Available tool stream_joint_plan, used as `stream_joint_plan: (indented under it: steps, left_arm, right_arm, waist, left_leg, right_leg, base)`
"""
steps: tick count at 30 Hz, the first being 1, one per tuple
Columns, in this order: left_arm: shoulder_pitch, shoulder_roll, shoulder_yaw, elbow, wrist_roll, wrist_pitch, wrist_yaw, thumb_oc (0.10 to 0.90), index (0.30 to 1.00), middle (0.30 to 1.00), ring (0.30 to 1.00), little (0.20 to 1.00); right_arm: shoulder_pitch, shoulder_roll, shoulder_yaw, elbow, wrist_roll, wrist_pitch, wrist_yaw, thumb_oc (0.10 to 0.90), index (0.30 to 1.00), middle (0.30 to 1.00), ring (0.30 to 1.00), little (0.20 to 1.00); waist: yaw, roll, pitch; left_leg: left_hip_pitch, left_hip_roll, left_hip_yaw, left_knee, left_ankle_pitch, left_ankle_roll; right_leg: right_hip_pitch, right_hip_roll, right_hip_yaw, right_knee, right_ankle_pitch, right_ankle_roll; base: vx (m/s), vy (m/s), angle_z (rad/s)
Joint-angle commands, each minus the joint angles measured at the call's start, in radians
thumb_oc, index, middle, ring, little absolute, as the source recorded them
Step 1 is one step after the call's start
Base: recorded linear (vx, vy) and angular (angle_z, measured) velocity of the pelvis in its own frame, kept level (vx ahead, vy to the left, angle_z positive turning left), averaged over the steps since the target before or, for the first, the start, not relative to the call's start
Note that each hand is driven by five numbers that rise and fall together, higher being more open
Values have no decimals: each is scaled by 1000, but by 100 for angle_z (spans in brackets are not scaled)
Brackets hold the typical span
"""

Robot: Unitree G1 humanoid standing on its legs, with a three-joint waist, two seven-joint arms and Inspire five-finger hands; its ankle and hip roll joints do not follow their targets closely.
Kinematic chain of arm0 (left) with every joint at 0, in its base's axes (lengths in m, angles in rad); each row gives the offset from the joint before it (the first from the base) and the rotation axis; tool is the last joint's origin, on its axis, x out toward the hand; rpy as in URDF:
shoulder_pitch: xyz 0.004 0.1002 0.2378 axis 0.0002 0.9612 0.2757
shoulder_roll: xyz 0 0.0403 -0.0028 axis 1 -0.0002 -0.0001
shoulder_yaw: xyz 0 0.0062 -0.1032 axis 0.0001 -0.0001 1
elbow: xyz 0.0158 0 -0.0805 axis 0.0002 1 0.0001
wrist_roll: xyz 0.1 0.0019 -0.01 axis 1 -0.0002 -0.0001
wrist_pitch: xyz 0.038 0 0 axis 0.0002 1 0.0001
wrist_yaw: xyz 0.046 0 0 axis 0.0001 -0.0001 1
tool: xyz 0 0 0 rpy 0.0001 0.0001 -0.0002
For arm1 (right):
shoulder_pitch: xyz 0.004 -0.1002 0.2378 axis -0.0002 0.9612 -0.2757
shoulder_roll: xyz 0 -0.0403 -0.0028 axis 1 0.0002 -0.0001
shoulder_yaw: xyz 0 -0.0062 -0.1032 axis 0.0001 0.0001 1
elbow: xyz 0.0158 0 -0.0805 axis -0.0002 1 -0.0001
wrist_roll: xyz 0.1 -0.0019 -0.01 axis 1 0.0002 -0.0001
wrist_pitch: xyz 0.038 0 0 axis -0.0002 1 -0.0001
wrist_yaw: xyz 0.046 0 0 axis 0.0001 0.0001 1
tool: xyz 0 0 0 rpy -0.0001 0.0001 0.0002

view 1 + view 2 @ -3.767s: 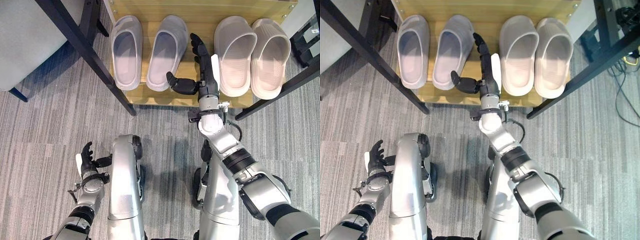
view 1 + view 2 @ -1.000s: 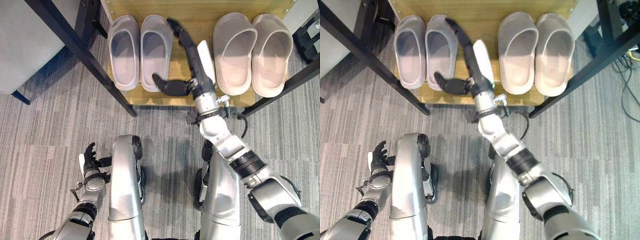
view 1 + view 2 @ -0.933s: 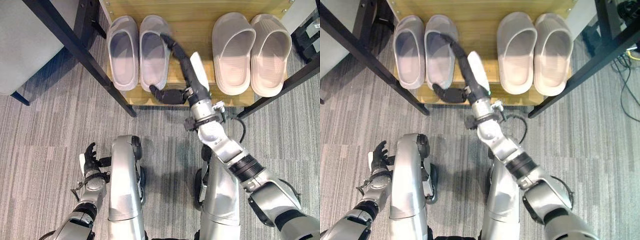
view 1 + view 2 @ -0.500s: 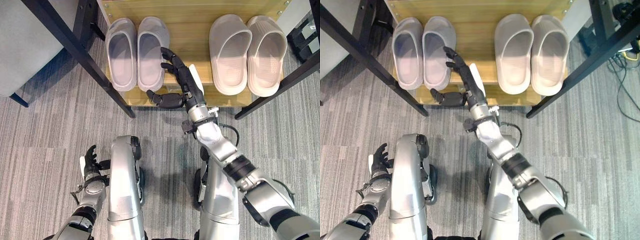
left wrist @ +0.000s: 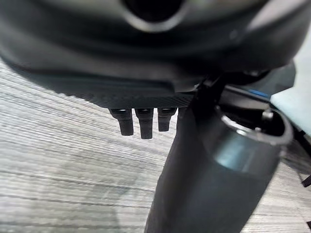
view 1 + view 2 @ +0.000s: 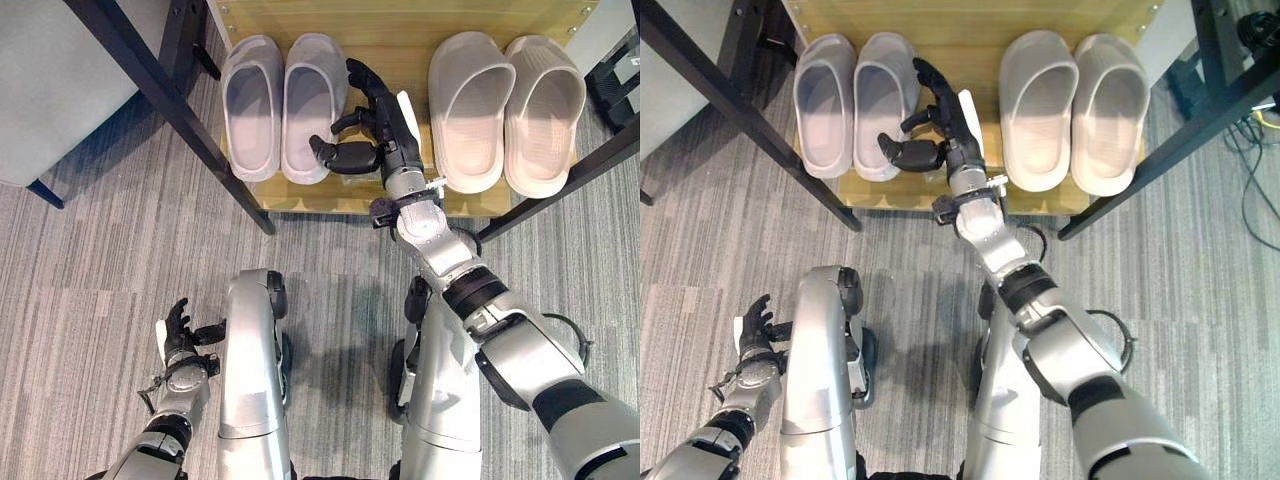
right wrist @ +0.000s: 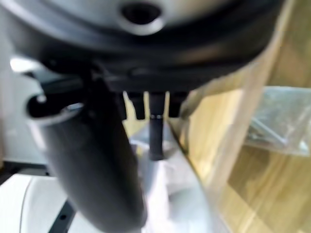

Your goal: Arrange the slippers neatly on the shoe rack.

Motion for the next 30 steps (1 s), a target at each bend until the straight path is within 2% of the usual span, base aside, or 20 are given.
stream_joint_plan:
  steps: [1, 5, 7, 12, 25, 30]
  left_arm:
    - [-4, 82, -15, -8, -32, -82, 9, 800, 900, 900, 900, 900]
    - [-3, 81, -17, -6, -34, -84, 13, 800, 900, 900, 900, 900]
    - [-3, 79, -10, -4, -29, -86, 17, 800, 900, 900, 900, 900]
    - [-6, 77, 5, -7, -14, -87, 33, 800, 900, 900, 900, 900]
    - [-6, 57, 47, -49, 43, -61, 67, 800, 900, 900, 900, 900]
    - [20, 47, 91, -106, 88, -59, 87, 800, 900, 900, 900, 900]
  right_arm:
    - [-175, 10, 25, -66, -61, -60, -46, 800, 900, 900, 900, 900]
    - [-213, -6, 19, -76, -100, -63, -86, 800, 900, 900, 900, 900]
    - [-228, -41, 13, -133, -184, -59, -135, 800, 900, 900, 900, 900]
    - [-215, -50, -35, -233, -174, -84, -148, 800, 900, 900, 900, 900]
    - [18, -78, -159, -602, -218, -115, -137, 800, 900, 900, 900, 900]
    - [217, -154, -281, -893, -455, -95, -188, 800, 900, 900, 900, 900]
  waist:
    - [68, 16, -30]
    - [70, 16, -30]
    - [70, 15, -30]
    - [67, 12, -30]
    - [46, -3, -30]
    - [26, -16, -29]
  left_leg:
    - [-8, -55, -70, 6, 3, 40]
    - [-8, -53, -69, 9, 3, 39]
    - [-8, -54, -70, 11, 1, 40]
    - [-8, -55, -72, 16, 1, 40]
    - [-8, -49, -69, 17, 0, 46]
    - [-8, -47, -66, 10, -4, 49]
  right_leg:
    - [11, -46, 50, 20, 40, -49]
    - [11, -47, 49, 23, 39, -49]
    - [11, -47, 48, 24, 38, -50]
    - [11, -45, 47, 29, 37, -51]
    - [11, -41, 41, 25, 36, -51]
    - [11, -39, 37, 16, 35, -52]
  base:
    - [0, 0, 0]
    - [0, 0, 0]
    - [0, 0, 0]
    - [0, 0, 0]
    - [0, 0, 0]
    - [0, 0, 0]
